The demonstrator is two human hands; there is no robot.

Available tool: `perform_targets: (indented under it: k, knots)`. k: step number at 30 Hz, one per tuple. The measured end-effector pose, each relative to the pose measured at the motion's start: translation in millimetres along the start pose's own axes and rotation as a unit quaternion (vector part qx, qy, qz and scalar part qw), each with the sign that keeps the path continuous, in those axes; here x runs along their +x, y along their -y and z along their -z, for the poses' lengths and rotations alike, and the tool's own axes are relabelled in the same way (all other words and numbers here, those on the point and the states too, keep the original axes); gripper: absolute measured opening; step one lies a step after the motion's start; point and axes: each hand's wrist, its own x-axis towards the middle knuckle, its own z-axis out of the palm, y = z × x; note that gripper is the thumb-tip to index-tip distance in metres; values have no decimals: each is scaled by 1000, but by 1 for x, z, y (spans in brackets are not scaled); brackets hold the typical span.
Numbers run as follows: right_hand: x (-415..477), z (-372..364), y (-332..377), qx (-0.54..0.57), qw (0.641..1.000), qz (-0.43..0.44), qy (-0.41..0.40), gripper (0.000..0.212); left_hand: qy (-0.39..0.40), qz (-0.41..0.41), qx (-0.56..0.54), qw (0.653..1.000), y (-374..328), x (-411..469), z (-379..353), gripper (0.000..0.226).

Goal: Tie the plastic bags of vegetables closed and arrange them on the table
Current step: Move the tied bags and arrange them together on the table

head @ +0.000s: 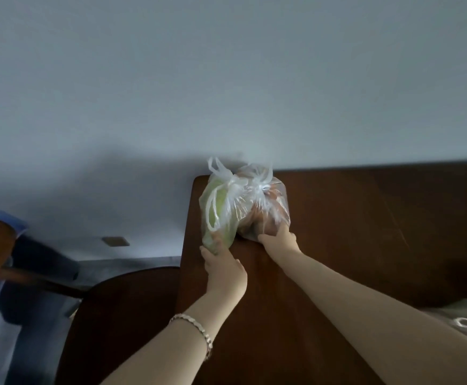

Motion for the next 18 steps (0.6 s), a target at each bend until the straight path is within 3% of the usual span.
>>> perform_targets:
  k: [4,8,13,18]
  knots:
    - [-14,20,-10,6,998,54,21,65,43,1,-2,999,1,0,18,71]
    - [-45,38,-23,-126,982,94,106,45,67,-16,86,994,2,-31,31,65]
    - [-110,69,-58,-247,942,149,170,31,154,-104,129,974,-13,-117,28,32]
    - [-176,104,-120,-338,907,170,186,29,207,-134,193,950,-13,-218,8,38]
